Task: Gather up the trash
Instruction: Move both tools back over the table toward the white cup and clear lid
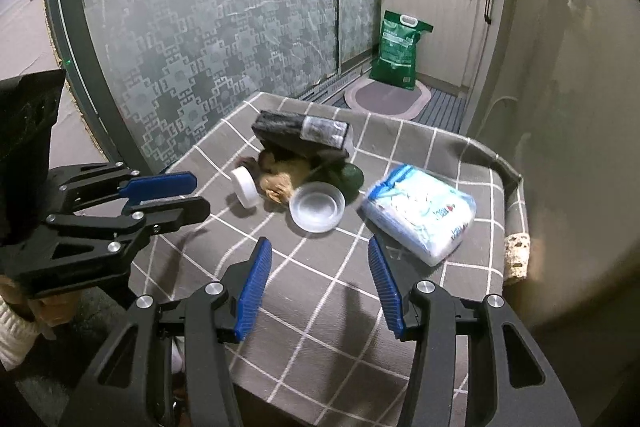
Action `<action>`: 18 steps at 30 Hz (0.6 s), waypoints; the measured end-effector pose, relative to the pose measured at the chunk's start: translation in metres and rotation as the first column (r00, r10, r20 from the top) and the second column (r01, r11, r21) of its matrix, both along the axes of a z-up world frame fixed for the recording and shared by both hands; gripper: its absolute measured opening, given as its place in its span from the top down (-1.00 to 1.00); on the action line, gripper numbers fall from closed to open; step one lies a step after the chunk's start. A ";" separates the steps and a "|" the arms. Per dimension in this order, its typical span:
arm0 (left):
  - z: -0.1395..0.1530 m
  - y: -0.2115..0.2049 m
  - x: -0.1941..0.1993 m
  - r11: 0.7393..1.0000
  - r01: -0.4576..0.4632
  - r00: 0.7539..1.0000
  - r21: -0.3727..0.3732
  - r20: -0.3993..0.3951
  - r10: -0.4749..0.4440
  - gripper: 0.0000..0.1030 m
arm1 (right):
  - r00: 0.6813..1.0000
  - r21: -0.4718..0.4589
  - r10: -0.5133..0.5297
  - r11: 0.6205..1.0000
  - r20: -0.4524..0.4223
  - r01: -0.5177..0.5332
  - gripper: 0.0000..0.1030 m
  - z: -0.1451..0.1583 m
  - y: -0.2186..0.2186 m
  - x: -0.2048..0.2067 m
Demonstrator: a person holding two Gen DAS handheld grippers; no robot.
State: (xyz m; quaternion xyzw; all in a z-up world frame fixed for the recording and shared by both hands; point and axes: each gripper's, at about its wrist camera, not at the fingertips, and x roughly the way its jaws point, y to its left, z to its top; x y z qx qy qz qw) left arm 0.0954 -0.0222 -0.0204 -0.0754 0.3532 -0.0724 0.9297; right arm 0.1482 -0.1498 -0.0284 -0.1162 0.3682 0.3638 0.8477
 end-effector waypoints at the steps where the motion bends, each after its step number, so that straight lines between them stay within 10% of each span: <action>1: -0.002 0.000 0.002 1.000 -0.001 1.000 -0.005 -0.005 0.001 0.28 | 1.000 0.006 0.002 1.000 -0.007 -0.002 0.02 -0.002 -0.001 0.002; 18: -0.011 -0.006 0.022 0.999 -0.029 0.999 0.033 -0.016 0.029 0.09 | 0.998 -0.017 0.043 0.999 -0.042 -0.044 0.02 -0.016 0.011 0.017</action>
